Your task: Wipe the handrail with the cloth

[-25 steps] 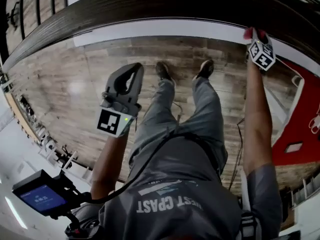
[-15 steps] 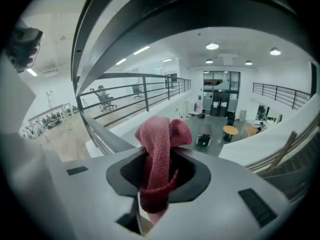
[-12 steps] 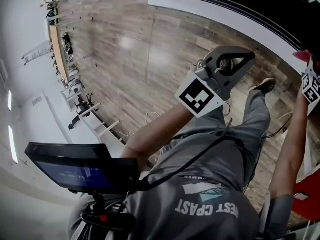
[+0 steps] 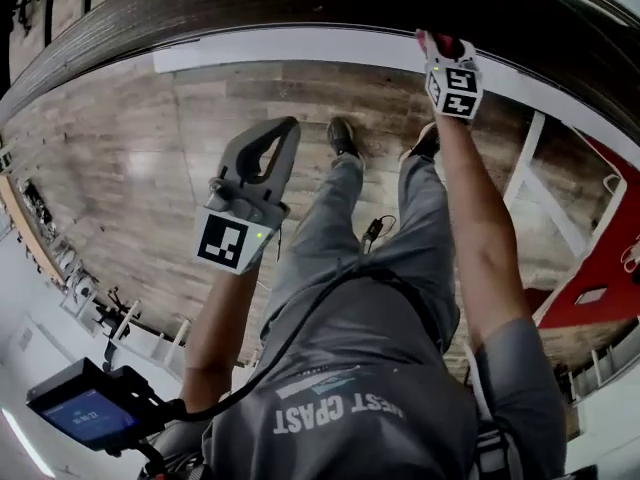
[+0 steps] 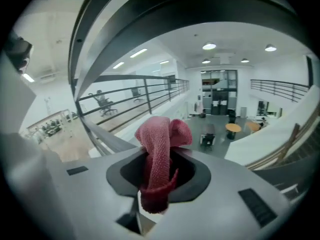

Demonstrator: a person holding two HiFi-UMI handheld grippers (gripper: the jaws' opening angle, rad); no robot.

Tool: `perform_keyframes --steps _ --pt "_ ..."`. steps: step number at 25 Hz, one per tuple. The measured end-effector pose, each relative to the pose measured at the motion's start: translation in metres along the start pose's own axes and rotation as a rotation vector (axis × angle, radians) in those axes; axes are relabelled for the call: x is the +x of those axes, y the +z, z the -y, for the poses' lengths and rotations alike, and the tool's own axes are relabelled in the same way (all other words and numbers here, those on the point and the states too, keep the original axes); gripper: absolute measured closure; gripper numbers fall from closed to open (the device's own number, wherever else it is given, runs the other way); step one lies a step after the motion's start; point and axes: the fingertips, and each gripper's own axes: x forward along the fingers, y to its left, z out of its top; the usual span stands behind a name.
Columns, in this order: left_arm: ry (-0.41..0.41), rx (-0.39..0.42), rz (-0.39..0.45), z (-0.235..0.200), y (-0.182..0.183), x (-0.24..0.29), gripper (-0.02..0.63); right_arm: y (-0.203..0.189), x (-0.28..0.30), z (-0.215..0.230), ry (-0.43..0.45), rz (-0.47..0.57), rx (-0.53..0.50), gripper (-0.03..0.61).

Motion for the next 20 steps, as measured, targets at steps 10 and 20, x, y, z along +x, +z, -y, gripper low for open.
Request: perform_keyframes --steps 10,20 --pt "0.038 -0.002 0.052 -0.043 -0.020 -0.053 0.607 -0.030 -0.058 0.101 -0.341 -0.028 0.123 0.497" --pt "0.022 -0.008 0.049 -0.099 -0.039 -0.060 0.607 -0.001 0.079 -0.139 0.086 -0.047 0.031 0.497"
